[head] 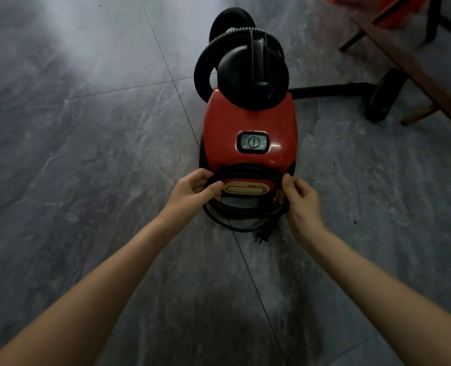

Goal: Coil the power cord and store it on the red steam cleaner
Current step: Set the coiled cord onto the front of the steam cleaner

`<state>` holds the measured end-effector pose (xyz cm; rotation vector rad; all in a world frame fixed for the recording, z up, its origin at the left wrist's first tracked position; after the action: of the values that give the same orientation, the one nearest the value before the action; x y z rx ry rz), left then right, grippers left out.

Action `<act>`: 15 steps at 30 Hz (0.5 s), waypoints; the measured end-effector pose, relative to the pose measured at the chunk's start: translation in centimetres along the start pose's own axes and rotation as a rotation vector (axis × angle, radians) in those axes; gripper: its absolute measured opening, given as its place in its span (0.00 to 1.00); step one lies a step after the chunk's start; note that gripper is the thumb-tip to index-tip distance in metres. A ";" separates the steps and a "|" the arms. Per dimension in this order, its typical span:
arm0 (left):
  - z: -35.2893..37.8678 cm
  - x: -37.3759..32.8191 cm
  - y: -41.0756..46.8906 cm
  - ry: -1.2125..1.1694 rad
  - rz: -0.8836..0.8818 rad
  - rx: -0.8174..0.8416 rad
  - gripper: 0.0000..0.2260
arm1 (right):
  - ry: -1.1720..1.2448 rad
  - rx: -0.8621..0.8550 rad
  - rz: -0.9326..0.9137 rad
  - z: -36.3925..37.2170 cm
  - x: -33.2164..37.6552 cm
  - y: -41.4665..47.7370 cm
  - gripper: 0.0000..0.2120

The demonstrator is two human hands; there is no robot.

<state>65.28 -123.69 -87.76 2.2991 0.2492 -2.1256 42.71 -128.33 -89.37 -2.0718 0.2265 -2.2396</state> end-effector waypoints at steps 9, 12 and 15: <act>0.4 0.5 0.1 -0.051 -0.025 -0.121 0.08 | -0.068 -0.080 -0.050 0.3 0.0 -0.5 0.11; 0.6 1.1 -0.1 -0.041 -0.055 -0.166 0.07 | -0.115 -0.085 -0.032 0.3 -0.3 -0.5 0.12; 0.7 1.8 -0.3 -0.079 -0.125 -0.215 0.05 | -0.154 -0.115 -0.007 0.5 -0.4 -0.7 0.11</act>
<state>64.65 -123.25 -89.60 2.1271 0.6026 -2.1183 43.26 -127.61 -89.65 -2.2934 0.3450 -2.1032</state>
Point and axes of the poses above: each hand's wrist, its own y-axis towards the middle knuckle, its own z-axis out of the palm, x = y × z, the point moved 1 cm from there along y, towards the middle knuckle, and after that the axes turned 2 degrees about -x, right-handed, at the moved point
